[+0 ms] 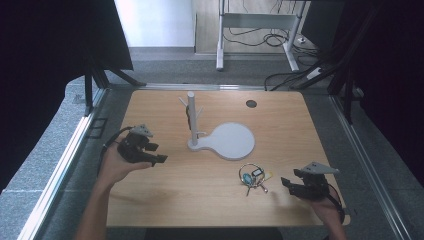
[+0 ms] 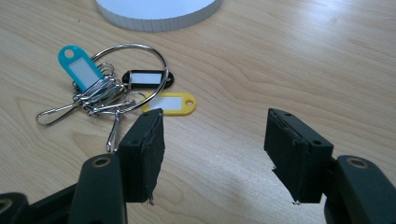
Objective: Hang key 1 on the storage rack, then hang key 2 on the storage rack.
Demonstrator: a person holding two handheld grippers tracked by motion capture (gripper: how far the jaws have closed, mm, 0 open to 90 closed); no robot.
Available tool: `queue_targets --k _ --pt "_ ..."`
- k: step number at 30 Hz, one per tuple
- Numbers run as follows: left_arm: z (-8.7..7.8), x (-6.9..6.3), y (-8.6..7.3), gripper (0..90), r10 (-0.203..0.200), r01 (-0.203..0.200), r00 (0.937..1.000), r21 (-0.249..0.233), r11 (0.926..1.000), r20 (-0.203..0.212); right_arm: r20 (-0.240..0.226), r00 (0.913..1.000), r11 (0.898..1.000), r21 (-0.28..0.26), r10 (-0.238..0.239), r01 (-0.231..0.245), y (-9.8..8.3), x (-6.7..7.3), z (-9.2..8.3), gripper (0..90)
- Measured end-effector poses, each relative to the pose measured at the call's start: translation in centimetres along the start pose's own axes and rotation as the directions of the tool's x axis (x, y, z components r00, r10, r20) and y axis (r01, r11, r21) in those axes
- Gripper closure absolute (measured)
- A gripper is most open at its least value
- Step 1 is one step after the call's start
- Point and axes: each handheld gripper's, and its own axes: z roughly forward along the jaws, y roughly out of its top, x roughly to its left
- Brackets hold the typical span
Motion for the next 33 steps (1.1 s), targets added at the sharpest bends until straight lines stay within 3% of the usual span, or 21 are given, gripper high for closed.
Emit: queue_targets --k 4,5,10,16,17,21,22,24,26,29,31,33 --pt "1.0 -0.9 -2.5 41.1 -0.012 0.012 0.9999 0.008 0.9999 0.002 -0.007 0.9997 1.0 0.01 -0.022 0.023 0.5 0.4 0.1 39.1" --pt "1.0 -0.9 -2.5 41.0 -0.012 0.012 0.9999 0.008 0.9999 0.002 -0.007 0.9997 1.0 0.01 -0.022 0.023 0.5 0.4 0.1 39.1" --pt "2.0 -1.5 -4.8 40.9 -0.037 0.037 0.9993 0.013 0.9992 0.003 -0.014 0.9968 0.997 0.027 -0.079 0.079 1.9 1.2 0.2 39.2" --pt "2.1 -1.7 -5.5 40.9 -0.037 0.037 0.9993 0.018 0.9991 0.008 -0.026 0.9911 0.99 0.055 -0.13 0.132 3.8 1.7 0.4 40.9" --pt "2.0 -1.7 -5.6 40.9 -0.037 0.037 0.9992 0.012 0.9992 0.012 -0.036 0.987 0.985 0.074 -0.156 0.159 4.2 2.0 0.6 41.5" --pt "2.2 -1.6 -5.7 40.5 -0.04 0.04 0.9992 0.018 0.999 0.003 -0.058 0.9822 0.976 0.114 -0.178 0.184 4.7 2.2 1.2 42.3" --pt "2.3 -1.6 -5.8 40.0 -0.038 0.038 0.9993 0.027 0.9989 0.001 -0.06 0.9778 0.968 0.142 -0.201 0.208 5.1 2.5 1.6 42.5" --pt "2.3 -1.6 -5.9 39.7 -0.038 0.038 0.9993 0.026 0.9989 0.004 -0.067 0.9749 0.963 0.156 -0.212 0.22 5.4 2.6 1.8 42.7" --pt "2.3 -1.7 -6.0 39.0 -0.037 0.037 0.9993 0.025 0.999 0.004 -0.096 0.9655 0.95 0.18 -0.242 0.256 6.3 3.0 2.3 43.5" --pt "2.0 -1.7 -6.1 38.9 -0.042 0.042 0.999 0.005 0.9991 0.013 -0.119 0.9606 0.943 0.195 -0.251 0.271 7.1 3.3 2.7 43.8" --pt "1.9 -1.6 -6.1 38.9 -0.038 0.038 0.9992 0.0 0.9993 0.016 -0.14 0.9557 0.931 0.226 -0.259 0.286 7.7 3.5 3.1 44.0" --pt "2.0 -1.6 -6.1 38.9 -0.038 0.038 0.9992 0.002 0.9993 0.015 -0.134 0.9554 0.927 0.24 -0.263 0.289 7.8 3.5 3.3 44.2"
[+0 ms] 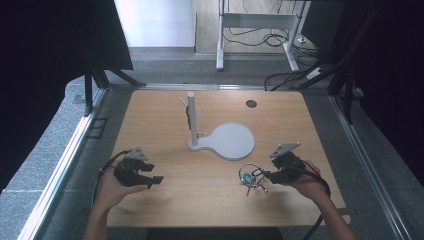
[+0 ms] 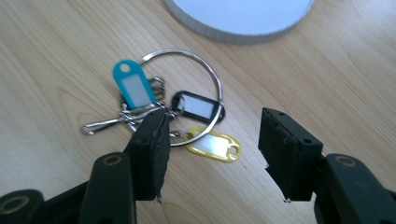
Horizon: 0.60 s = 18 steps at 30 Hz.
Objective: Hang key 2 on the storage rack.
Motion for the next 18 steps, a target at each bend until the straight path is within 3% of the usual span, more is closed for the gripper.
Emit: queue_targets --k 1,3,9,11,18 --pt "0.3 0.0 0.0 38.8 0.001 -0.001 1.0 0.007 1.0 0.004 0.016 0.9999 0.999 0.039 0.006 -0.007 0.3 -0.2 0.3 44.9" --pt "0.5 0.0 0.0 38.7 0.004 -0.005 1.0 0.014 0.9999 0.009 0.015 0.9999 0.998 0.067 0.002 -0.003 0.6 -0.3 0.6 45.6" --pt "0.6 -0.1 -0.1 38.7 0.003 -0.003 1.0 0.019 0.9998 0.005 0.025 0.9997 0.992 0.125 -0.002 -0.002 1.6 -0.5 1.7 49.0" --pt "0.5 -0.2 -0.1 38.6 0.005 -0.005 1.0 0.016 0.9999 0.006 0.024 0.9995 0.985 0.17 0.019 -0.023 2.0 -0.5 2.6 53.3" --pt "0.5 -0.2 -0.1 38.6 0.006 -0.006 1.0 0.016 0.9999 0.007 0.035 0.9973 0.967 0.245 0.065 -0.071 2.5 -0.5 4.4 61.6"
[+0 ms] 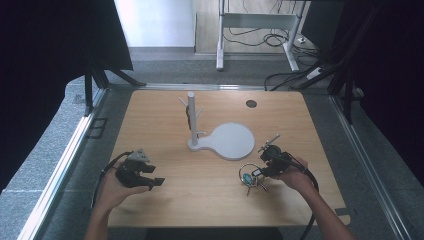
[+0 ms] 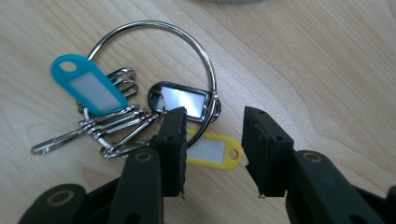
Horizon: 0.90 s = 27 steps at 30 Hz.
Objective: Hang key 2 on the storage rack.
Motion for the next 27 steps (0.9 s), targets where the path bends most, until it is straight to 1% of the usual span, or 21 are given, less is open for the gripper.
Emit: queue_targets --k 3,7,11,14,15,18,19,22,23,25,26,27 --pt "0.1 0.0 0.0 38.6 0.001 -0.001 1.0 0.002 1.0 0.002 0.007 0.9997 1.0 0.017 0.025 -0.025 0.3 -0.1 0.6 63.8" --pt "0.1 0.0 0.0 38.5 0.002 -0.002 1.0 0.004 1.0 0.001 0.01 0.9985 0.997 0.053 0.054 -0.054 0.6 -0.4 1.5 66.7" --pt "0.1 0.0 0.0 38.5 0.004 -0.004 1.0 0.005 1.0 0.002 0.012 0.9982 0.996 0.062 0.059 -0.06 0.8 -0.3 1.7 68.4" --pt "0.1 0.0 0.0 38.5 0.005 -0.005 1.0 0.008 1.0 0.002 0.01 0.9985 0.995 0.083 0.053 -0.054 0.9 0.0 2.0 69.2" --pt "0.1 0.0 -0.1 38.5 0.005 -0.005 1.0 0.008 1.0 0.002 0.01 0.998 0.994 0.089 0.063 -0.064 0.9 0.0 2.1 70.0" --pt "0.1 0.0 -0.1 38.5 0.003 -0.003 1.0 0.007 1.0 0.001 0.009 0.9974 0.993 0.09 0.072 -0.073 0.9 0.0 2.1 71.4" --pt "0.1 0.0 -0.1 38.5 0.007 -0.007 1.0 0.011 0.9999 0.002 0.004 0.9968 0.992 0.092 0.08 -0.08 1.0 0.0 2.1 73.2" --pt "0.1 0.0 -0.1 38.5 0.007 -0.007 1.0 0.011 0.9999 0.002 0.0 0.9959 0.991 0.096 0.091 -0.09 1.0 0.0 2.2 74.8" --pt "0.1 0.0 -0.1 38.5 0.008 -0.008 1.0 0.012 0.9999 0.002 -0.007 0.9944 0.99 0.1 0.105 -0.104 1.1 -0.1 2.2 76.1" --pt "0.2 -0.1 -0.1 38.5 0.005 -0.005 1.0 0.011 0.9999 0.0 -0.009 0.9939 0.989 0.1 0.11 -0.109 1.1 -0.2 2.2 76.6" --pt "0.2 -0.1 -0.1 38.5 0.005 -0.005 1.0 0.011 0.9999 0.0 -0.009 0.9935 0.987 0.115 0.113 -0.111 1.1 -0.2 2.3 77.2" --pt "0.2 -0.1 -0.1 38.5 0.006 -0.006 1.0 0.01 0.9999 0.001 -0.011 0.9927 0.986 0.116 0.12 -0.118 1.1 -0.2 2.4 77.9"
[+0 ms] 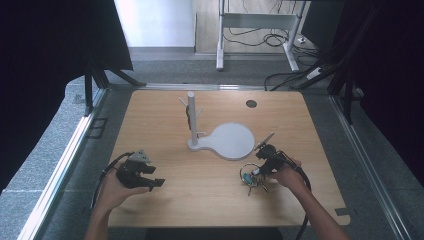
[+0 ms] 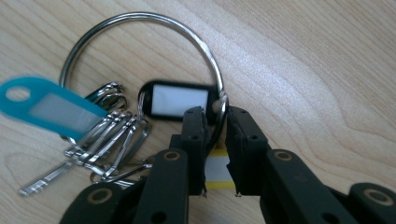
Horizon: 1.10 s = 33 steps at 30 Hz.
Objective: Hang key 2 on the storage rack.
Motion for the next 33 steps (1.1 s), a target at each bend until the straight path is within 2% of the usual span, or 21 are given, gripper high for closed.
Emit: queue_targets --k 13,19,23,33 --pt "0.0 0.0 0.0 38.5 0.0 0.0 1.0 0.0 1.0 0.001 -0.044 0.9978 0.999 -0.018 0.049 -0.05 -0.1 -0.7 0.1 86.9" --pt "0.1 0.2 -0.1 38.6 -0.003 0.002 1.0 0.005 1.0 0.004 -0.028 0.999 0.999 -0.03 0.034 -0.035 -0.1 -0.5 0.1 87.2" --pt "0.1 0.3 -0.1 38.7 -0.009 0.008 1.0 0.004 1.0 0.002 -0.015 0.9999 0.998 -0.059 -0.001 0.0 -0.2 -0.3 -0.6 87.3" --pt "0.2 0.3 -0.2 38.7 -0.009 0.009 0.9999 0.01 0.9999 0.007 -0.038 0.9988 0.993 -0.111 -0.031 0.027 0.3 -0.4 -3.2 87.7"
